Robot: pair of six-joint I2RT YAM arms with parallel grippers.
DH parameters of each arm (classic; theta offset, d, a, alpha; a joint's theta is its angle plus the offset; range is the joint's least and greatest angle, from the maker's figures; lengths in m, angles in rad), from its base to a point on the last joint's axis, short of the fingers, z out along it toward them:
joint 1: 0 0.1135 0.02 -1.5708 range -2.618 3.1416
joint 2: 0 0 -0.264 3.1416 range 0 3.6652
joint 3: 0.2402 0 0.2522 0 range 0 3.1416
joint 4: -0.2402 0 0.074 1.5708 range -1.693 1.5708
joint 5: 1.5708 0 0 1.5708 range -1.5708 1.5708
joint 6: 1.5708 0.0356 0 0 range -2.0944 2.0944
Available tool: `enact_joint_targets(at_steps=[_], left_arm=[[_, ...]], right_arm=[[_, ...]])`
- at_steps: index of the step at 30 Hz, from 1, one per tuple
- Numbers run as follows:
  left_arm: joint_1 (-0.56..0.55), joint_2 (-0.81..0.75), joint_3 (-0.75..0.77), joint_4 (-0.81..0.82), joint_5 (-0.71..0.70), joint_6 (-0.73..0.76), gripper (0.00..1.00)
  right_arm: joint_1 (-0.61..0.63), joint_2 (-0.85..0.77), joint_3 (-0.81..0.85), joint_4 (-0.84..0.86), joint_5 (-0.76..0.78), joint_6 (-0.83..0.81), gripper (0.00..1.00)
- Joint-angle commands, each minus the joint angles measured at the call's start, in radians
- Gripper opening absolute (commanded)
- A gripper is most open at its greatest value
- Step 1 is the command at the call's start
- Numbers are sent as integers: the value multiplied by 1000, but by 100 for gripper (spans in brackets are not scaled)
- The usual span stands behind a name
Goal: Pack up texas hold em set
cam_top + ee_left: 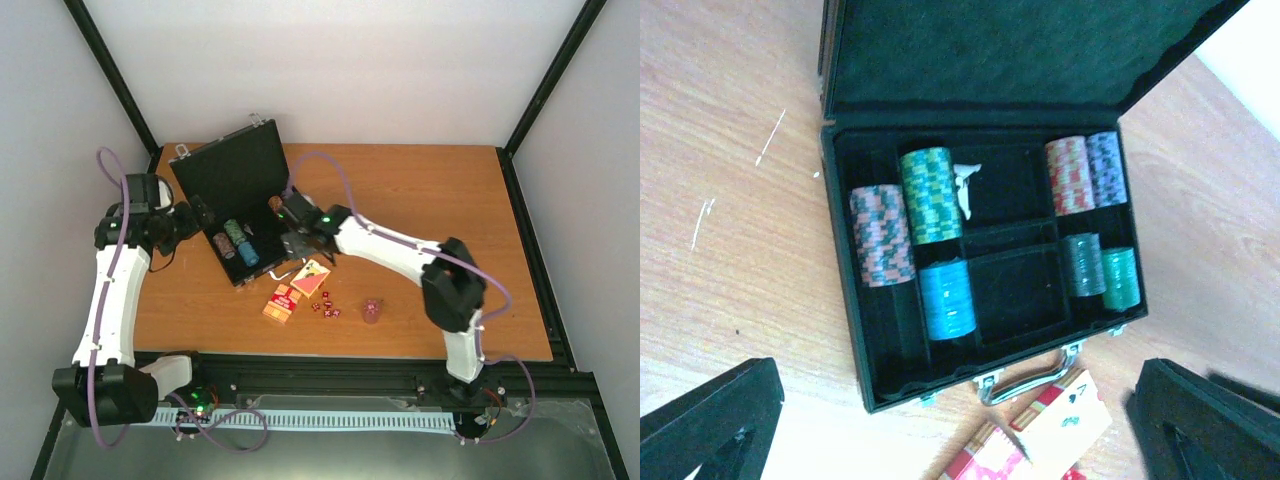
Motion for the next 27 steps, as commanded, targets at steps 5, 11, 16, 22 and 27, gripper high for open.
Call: enact_joint_targets(at_steps=[5,11,16,22,27], left_arm=[[-16,7,-58,-10,9,37,100],[-30,23,-70,-3,11,43,100],[-42,33,-65,4,14,42,100],[-47,33,-65,-1,9,46,100],[-47,30,-66,-6,5,49,100]], right_arm=[[-56,-382,-535,-212,-22,225,82],[-56,-479,-693,-227,-87,322,81],[-56,-481,-780,-192,-125,357,80],[-58,-443,-810,-132,-161,358,69],[-58,-414,-779,-130,-166,333,47]])
